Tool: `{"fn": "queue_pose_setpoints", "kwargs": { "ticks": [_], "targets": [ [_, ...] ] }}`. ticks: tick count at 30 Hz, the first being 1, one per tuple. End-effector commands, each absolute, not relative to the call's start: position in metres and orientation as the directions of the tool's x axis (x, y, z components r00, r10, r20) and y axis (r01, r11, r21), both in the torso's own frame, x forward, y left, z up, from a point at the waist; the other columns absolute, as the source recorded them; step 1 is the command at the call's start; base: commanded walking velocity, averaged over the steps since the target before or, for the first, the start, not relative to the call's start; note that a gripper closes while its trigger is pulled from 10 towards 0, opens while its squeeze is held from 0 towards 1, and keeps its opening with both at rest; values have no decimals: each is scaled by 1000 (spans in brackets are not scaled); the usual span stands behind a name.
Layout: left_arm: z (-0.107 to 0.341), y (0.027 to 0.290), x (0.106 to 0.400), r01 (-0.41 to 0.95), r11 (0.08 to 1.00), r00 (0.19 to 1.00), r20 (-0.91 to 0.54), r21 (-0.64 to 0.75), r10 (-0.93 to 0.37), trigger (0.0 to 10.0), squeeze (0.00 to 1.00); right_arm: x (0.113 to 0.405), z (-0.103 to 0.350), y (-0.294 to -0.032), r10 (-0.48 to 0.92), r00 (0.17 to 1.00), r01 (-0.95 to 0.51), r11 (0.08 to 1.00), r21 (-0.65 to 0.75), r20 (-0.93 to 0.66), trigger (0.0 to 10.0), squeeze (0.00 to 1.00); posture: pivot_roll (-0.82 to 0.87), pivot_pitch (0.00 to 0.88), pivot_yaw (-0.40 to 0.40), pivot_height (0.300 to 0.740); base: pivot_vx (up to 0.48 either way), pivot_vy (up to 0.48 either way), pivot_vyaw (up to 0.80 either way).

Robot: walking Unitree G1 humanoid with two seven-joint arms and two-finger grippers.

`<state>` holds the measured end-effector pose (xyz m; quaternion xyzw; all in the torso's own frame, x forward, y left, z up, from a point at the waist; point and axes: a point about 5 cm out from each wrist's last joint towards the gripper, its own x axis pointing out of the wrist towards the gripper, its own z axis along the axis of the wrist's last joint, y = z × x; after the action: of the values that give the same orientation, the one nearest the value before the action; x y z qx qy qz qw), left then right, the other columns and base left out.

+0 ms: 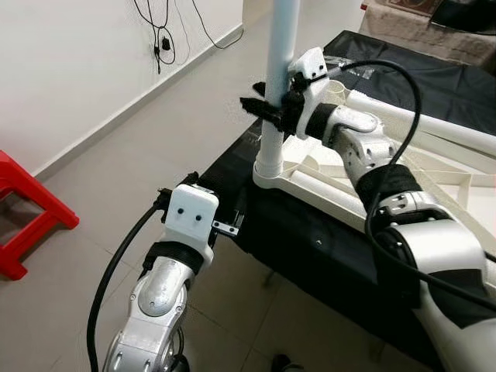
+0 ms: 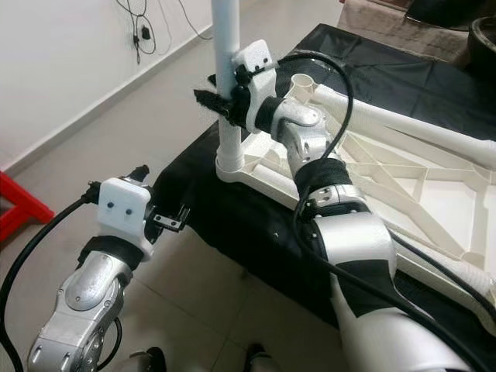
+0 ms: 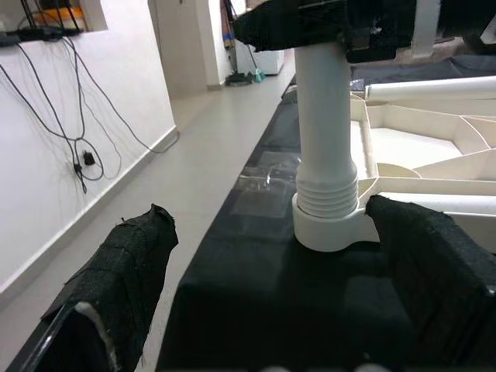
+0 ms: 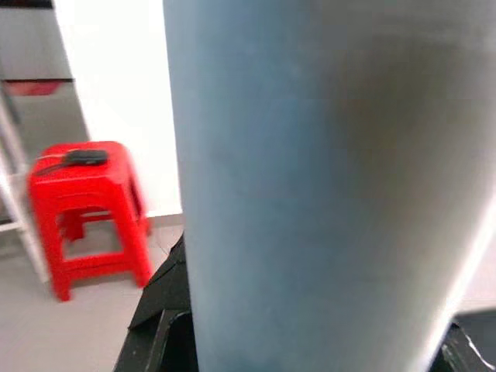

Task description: Building children table

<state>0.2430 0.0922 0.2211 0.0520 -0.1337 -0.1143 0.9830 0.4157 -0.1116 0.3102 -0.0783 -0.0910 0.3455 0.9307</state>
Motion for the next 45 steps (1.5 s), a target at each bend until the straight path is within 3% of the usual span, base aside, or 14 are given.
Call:
{"fn": "queue_pose_setpoints", "kwargs": {
  "ticks": [1, 3, 4, 5, 7, 11, 13, 17, 24, 31, 32, 34, 42, 45],
  "targets": [
    [219, 93, 243, 217, 967, 938, 245, 133, -245, 10000, 0, 422, 268, -129, 499, 866, -497, 857, -137, -23, 10000, 0, 61, 262, -76, 740, 0, 0, 0],
    [219, 93, 243, 217, 967, 938, 245, 133, -245, 10000, 0, 422, 268, -129, 499, 866, -497, 857, -137, -23, 10000, 0, 61, 262, -76, 740, 0, 0, 0],
    [218, 93, 243, 215, 967, 938, 245, 136, -243, 10000, 0, 425, 267, -135, 382, 924, -381, 920, -95, -5, 10000, 0, 65, 260, -76, 740, 0, 0, 0],
    [218, 93, 243, 215, 967, 938, 245, 136, -243, 10000, 0, 425, 267, -135, 382, 924, -381, 920, -95, -5, 10000, 0, 65, 260, -76, 740, 0, 0, 0],
    [218, 95, 243, 212, 967, 939, 244, 141, -241, 10000, 0, 428, 267, -148, 156, 988, -155, 988, -11, 23, 10000, 0, 64, 258, -80, 740, 0, 0, 0],
    [217, 96, 244, 211, 967, 940, 242, 142, -240, 10000, 0, 428, 267, -157, -12, 999, 9, 999, 53, 49, 10000, 0, 62, 258, -78, 740, 0, 0, 0],
    [216, 96, 244, 210, 967, 941, 240, 144, -240, 10000, 0, 425, 268, -160, -185, 979, 177, 980, 87, 91, 10000, 0, 64, 261, -76, 740, 0, 0, 0],
    [216, 96, 244, 210, 967, 941, 240, 144, -240, 10000, 0, 425, 268, -160, -185, 979, 177, 980, 87, 91, 10000, 0, 64, 261, -76, 740, 0, 0, 0],
    [213, 98, 246, 207, 966, 944, 230, 153, -239, 10000, 0, 410, 266, -140, -449, 872, 446, 893, 66, 195, 10000, 0, 70, 266, -71, 740, 0, 0, 0],
    [212, 99, 247, 207, 966, 944, 227, 155, -238, 10000, 0, 403, 265, -127, -516, 832, 522, 853, 28, 205, 10000, 0, 70, 266, -70, 740, 0, 0, 0],
    [211, 99, 248, 205, 966, 945, 227, 158, -237, 10000, 0, 398, 268, -122, -617, 766, 629, 778, -12, 180, 10000, 0, 68, 261, -70, 740, 0, 0, 0],
    [211, 99, 248, 204, 966, 945, 227, 159, -237, 10000, 0, 397, 270, -121, -651, 742, 659, 752, 2, 160, 10000, 0, 70, 259, -70, 740, 0, 0, 0],
    [210, 100, 249, 201, 966, 945, 228, 165, -236, 10000, 0, 396, 285, -118, -686, 710, 682, 726, 86, 160, 10000, 0, 73, 251, -69, 740, 0, 0, 0],
    [209, 101, 251, 199, 965, 944, 229, 172, -236, 10000, 0, 395, 306, -115, -654, 731, 622, 755, 205, 192, 10000, 0, 73, 234, -65, 740, 0, 0, 0]
  ]
}}
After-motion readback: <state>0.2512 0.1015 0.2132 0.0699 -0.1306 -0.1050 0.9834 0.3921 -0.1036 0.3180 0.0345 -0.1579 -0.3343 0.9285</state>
